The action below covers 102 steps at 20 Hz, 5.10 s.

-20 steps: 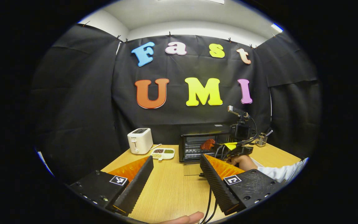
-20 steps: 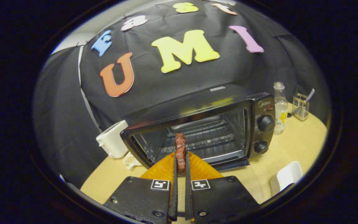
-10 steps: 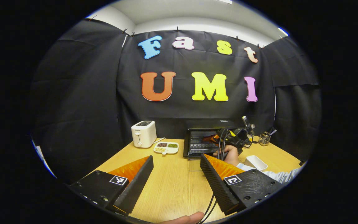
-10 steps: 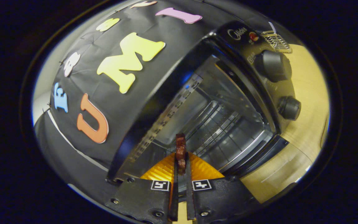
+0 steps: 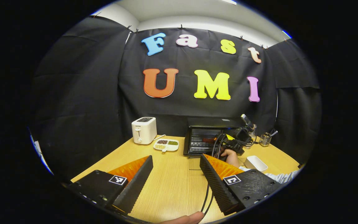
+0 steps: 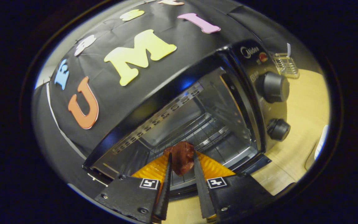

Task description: Open the electric oven with the left hand, put the food in, and close the electric oven.

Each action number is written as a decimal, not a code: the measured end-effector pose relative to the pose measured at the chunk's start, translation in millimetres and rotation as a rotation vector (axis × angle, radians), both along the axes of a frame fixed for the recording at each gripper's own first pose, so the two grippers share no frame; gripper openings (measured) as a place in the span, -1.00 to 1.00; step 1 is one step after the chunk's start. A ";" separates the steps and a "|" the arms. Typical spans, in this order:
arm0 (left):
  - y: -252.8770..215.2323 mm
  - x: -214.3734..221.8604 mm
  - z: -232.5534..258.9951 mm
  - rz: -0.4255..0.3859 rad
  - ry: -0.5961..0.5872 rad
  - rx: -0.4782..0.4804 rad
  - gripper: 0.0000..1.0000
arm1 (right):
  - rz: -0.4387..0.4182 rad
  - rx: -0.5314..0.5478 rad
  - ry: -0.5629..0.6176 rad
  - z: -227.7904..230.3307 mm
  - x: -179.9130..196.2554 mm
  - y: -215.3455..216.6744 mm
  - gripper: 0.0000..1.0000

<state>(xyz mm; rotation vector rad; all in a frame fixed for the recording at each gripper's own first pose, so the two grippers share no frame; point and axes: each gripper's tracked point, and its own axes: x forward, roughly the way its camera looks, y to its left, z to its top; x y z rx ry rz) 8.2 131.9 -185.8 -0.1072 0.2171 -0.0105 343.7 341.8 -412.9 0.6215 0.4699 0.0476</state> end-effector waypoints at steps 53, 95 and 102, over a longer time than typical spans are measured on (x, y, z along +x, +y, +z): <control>-200.0 123.5 -198.2 -0.244 0.484 -0.010 0.91 | -0.095 -0.623 -0.448 349.7 -232.0 -343.2 0.92; -162.3 111.9 55.4 -0.117 -0.052 -0.001 0.91 | -0.074 -0.581 -0.337 312.7 -285.1 -368.2 1.00; -149.2 26.9 117.9 -0.067 -0.204 -0.003 0.89 | -0.087 -0.580 -0.404 323.0 -304.7 -373.7 1.00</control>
